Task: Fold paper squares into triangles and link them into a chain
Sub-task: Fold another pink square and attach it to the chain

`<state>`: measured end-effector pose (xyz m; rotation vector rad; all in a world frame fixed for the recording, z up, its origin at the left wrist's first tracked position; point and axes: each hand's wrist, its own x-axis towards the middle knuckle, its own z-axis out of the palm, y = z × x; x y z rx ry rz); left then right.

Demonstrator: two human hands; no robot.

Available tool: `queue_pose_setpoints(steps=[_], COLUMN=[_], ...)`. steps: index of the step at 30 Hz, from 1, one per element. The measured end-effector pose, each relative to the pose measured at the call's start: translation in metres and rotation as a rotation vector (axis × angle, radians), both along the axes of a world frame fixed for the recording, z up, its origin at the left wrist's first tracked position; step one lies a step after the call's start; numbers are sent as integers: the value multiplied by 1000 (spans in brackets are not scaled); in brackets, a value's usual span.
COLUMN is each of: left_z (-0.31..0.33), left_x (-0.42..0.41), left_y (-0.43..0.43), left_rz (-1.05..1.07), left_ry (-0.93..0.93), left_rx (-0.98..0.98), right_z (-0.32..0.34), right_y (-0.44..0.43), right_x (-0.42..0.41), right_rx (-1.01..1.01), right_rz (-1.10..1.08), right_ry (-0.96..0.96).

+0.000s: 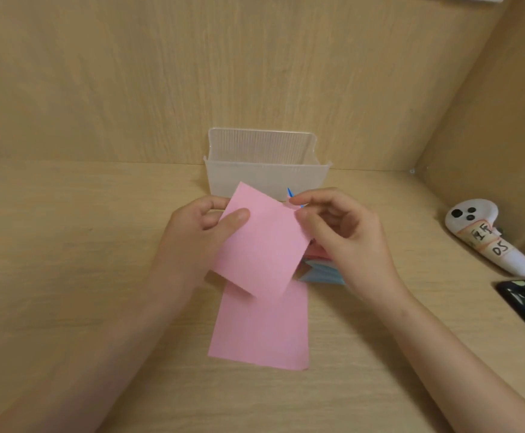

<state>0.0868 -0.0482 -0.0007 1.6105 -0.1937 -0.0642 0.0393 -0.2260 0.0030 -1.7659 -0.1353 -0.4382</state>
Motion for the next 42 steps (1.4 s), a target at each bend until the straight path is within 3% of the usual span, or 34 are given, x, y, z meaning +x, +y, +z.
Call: queue_pose_setpoints(steps=[7, 10, 23, 28, 36, 42], left_z=[2, -1, -4, 1, -3, -4], left_x=[3, 6, -10, -15, -12, -13], left_y=[3, 3, -9, -11, -12, -13], left_rz=[66, 63, -154, -196, -185, -201], left_ry=[-88, -112, -269, -214, -257, -268], left_rx=[-25, -11, 147, 65, 107, 130], right_z=[-1, -7, -5, -6, 1, 2], right_y=[-3, -3, 0, -3, 1, 1], right_x=[0, 2, 3, 5, 1, 1], right_rx=[-613, -702, -300, -163, 67, 88], right_rz=[180, 220, 37, 53, 43, -10], right_ry=[-169, -168, -115, -72, 45, 89])
